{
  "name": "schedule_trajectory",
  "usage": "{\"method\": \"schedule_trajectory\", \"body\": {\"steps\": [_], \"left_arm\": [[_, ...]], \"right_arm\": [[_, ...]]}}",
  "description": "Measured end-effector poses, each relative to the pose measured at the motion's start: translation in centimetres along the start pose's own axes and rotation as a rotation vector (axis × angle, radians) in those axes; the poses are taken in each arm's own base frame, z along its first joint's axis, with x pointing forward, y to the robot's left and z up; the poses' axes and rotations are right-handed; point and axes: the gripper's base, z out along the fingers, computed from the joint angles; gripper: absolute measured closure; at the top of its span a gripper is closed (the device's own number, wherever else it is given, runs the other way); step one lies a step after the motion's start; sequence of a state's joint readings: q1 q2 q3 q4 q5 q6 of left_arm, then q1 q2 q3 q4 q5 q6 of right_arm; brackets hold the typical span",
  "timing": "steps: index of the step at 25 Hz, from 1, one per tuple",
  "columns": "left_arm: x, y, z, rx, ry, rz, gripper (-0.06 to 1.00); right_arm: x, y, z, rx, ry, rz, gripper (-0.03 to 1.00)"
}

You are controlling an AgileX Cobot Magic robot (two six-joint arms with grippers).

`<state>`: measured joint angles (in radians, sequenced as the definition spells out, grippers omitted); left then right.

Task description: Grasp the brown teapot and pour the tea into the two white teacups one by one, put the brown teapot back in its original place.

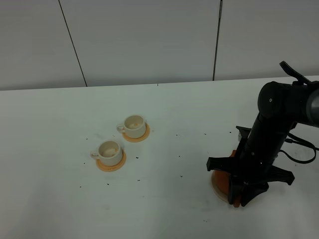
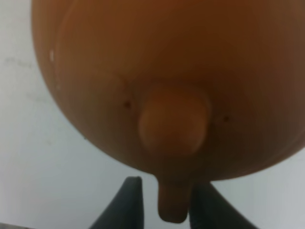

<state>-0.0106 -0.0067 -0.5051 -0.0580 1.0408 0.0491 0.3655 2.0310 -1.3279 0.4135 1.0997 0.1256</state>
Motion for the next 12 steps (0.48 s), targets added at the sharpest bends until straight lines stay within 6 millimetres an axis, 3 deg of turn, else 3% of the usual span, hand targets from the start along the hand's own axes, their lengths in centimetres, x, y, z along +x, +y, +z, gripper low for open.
{"method": "schedule_trajectory", "body": {"steps": [7, 12], "left_arm": [[0.00, 0.00, 0.00, 0.000, 0.000, 0.000, 0.70], [0.00, 0.00, 0.00, 0.000, 0.000, 0.000, 0.70]], "right_arm": [[-0.02, 0.03, 0.00, -0.003, -0.002, -0.043, 0.87], [-0.03, 0.05, 0.00, -0.005, -0.003, -0.071, 0.87]]}}
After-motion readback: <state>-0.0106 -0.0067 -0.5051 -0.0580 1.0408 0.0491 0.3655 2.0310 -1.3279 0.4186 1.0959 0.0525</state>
